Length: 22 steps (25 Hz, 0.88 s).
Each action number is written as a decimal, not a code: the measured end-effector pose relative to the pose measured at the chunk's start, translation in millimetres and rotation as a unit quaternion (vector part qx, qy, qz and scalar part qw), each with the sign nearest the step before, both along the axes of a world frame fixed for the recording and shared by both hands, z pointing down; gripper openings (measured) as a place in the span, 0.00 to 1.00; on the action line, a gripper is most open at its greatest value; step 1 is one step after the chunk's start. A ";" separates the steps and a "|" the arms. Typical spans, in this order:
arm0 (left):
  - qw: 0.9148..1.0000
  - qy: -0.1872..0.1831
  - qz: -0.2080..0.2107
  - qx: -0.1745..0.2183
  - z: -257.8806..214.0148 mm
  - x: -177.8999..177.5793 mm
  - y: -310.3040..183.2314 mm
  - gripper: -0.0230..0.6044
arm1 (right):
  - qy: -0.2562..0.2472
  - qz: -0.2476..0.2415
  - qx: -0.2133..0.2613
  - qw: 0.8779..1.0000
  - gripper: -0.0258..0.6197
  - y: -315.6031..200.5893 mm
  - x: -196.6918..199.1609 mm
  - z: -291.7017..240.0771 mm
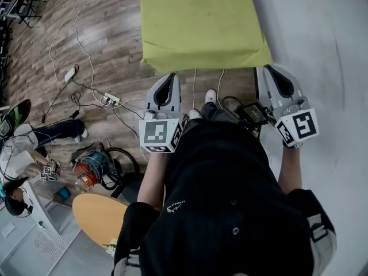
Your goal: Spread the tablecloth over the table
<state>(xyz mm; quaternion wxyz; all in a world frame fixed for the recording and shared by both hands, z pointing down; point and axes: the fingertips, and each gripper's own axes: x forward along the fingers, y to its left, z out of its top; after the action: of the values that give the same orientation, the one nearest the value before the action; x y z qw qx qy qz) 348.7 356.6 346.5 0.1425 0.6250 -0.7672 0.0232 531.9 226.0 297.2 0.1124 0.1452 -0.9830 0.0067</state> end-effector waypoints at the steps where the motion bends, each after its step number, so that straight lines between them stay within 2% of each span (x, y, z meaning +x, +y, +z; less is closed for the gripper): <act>1: 1.000 -0.005 -0.001 0.002 -2.6 -0.2 1.8 0.05 | -0.001 -0.002 0.000 1.000 0.05 3.4 -1.7 0.6; 10: 1.000 -0.020 -0.010 0.013 -11.3 1.4 5.2 0.05 | -0.015 -0.006 -0.003 1.000 0.05 8.0 -3.3 1.3; 22: 0.999 -0.020 -0.009 0.024 -5.9 7.2 -0.6 0.05 | -0.018 -0.002 -0.012 1.000 0.05 4.6 5.5 15.9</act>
<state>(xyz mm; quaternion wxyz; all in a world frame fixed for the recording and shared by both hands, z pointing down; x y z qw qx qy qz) 356.0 356.0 340.6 0.1123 0.6205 -0.7759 0.0160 537.4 230.6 313.1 0.0960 0.1422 -0.9850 0.0205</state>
